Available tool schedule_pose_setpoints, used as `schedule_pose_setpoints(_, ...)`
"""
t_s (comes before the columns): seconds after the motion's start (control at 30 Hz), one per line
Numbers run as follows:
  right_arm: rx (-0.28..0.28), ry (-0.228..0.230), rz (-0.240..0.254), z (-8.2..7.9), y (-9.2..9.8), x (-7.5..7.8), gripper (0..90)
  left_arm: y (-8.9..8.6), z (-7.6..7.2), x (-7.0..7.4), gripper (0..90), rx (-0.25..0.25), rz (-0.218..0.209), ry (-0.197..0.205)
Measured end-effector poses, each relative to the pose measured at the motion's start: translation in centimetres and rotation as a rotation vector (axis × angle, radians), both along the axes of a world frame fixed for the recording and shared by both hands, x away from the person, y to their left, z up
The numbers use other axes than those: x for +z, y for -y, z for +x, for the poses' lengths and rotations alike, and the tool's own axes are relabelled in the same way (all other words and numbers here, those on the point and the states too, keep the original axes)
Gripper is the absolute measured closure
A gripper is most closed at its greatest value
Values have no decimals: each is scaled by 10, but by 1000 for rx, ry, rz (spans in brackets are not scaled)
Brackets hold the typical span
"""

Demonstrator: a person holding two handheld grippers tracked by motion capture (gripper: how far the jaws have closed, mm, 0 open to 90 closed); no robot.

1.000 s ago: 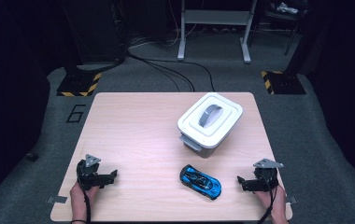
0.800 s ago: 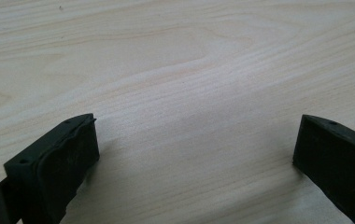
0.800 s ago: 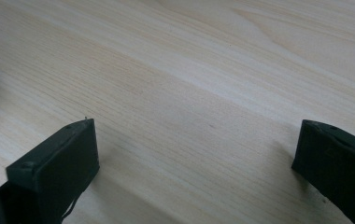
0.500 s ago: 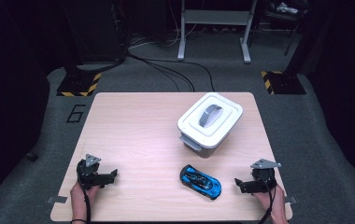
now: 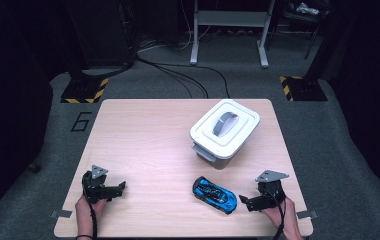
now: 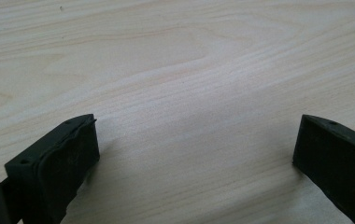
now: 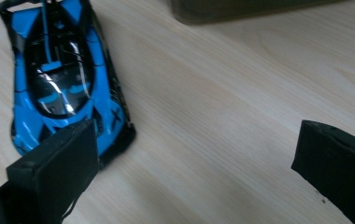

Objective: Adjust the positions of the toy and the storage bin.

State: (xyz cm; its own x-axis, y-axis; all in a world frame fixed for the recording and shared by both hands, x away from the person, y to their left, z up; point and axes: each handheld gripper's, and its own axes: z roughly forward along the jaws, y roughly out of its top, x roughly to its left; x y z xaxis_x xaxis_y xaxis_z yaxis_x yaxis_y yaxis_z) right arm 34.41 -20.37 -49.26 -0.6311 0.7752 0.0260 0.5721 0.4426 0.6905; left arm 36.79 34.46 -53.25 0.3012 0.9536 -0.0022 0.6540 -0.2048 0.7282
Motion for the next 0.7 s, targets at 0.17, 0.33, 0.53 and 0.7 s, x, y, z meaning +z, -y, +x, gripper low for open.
schedule_pose_setpoints(0.17, 33, -7, -3, 0, -12, 3, 0, 0, 0, 0, 3, 0, 0, 0)
schedule_pose_setpoints(0.33, 108, -17, -14, 2, -35, 6, 0, 0, 0, 0, 3, 0, 1, 0)
schedule_pose_setpoints(0.53, 183, -32, -37, 5, -58, 5, 0, 0, 0, 0, 4, 0, 2, 1)
schedule_pose_setpoints(0.7, 219, -38, -48, 7, -76, 6, 0, 0, 0, 0, 4, 1, 2, 0)
